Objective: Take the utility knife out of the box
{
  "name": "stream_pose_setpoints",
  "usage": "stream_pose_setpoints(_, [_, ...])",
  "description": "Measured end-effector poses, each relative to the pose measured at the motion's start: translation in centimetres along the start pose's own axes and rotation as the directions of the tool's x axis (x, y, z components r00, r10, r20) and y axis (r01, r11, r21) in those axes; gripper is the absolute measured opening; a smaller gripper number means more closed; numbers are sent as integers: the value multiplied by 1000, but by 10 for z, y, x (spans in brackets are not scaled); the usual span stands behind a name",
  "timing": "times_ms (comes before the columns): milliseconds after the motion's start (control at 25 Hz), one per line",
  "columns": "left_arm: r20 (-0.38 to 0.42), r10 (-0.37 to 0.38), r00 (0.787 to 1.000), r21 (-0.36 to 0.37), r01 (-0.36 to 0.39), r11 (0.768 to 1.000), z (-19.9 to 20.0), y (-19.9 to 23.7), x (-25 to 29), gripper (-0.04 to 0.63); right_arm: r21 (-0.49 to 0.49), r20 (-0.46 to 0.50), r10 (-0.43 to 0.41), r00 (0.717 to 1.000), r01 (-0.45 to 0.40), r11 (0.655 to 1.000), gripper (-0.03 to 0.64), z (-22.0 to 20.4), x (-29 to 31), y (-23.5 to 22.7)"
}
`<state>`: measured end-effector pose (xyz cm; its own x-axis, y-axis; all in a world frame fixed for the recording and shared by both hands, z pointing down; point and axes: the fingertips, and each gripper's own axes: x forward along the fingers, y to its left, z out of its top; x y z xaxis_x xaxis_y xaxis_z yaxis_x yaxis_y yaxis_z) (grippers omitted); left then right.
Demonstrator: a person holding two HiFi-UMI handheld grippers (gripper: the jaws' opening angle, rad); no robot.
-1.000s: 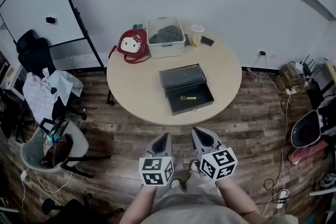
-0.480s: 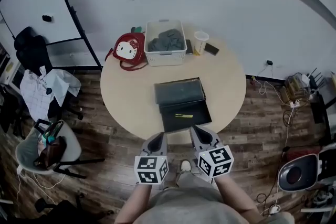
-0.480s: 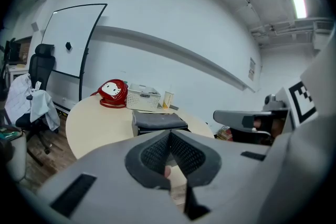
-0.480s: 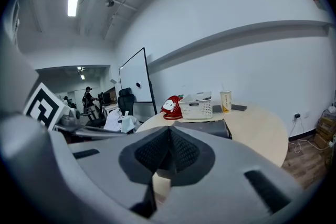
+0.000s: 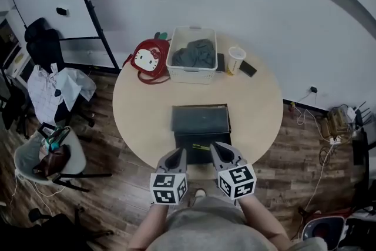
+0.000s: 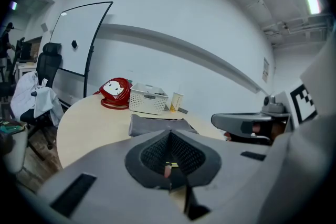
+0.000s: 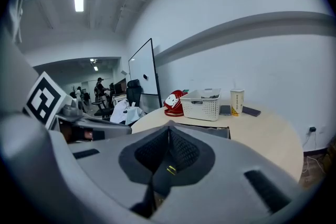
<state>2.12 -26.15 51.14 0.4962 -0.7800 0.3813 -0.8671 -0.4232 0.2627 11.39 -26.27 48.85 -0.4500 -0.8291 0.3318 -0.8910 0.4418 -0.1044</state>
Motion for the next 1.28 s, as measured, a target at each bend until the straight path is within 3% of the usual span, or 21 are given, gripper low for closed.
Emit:
stream_pose_setpoints(360, [-1,86,996,-35,-86,996,-6,8,25,2,-102,-126,131,983,-145,984,-2,-27,42,-17])
stream_pose_setpoints(600, [-20,109,994,-30,-109,994,-8,13,27,2,-159,-265,211,941,-258,953,2,-54,66,-9])
stream_pose_setpoints(680, [-21,103,994,-35,-103,994,-8,15,28,2,-150,-340,253,906,-318,936,113,-70,74,-4])
stream_pose_setpoints(720, [-22,101,995,-36,-102,994,-8,16,28,3,-151,-382,272,883,-350,925,122,-78,77,-2])
stream_pose_setpoints(840, [-31,93,995,-35,-94,995,-10,20,32,2,-196,-487,295,822,-431,881,124,-99,85,5])
stream_pose_setpoints(1000, [-52,80,995,-28,-81,996,-14,27,38,2,-238,-579,287,763,-495,836,129,-117,95,11])
stream_pose_setpoints(1280, [-77,65,995,-29,-68,997,-16,33,46,2,-303,-724,213,656,-580,757,133,-151,107,9])
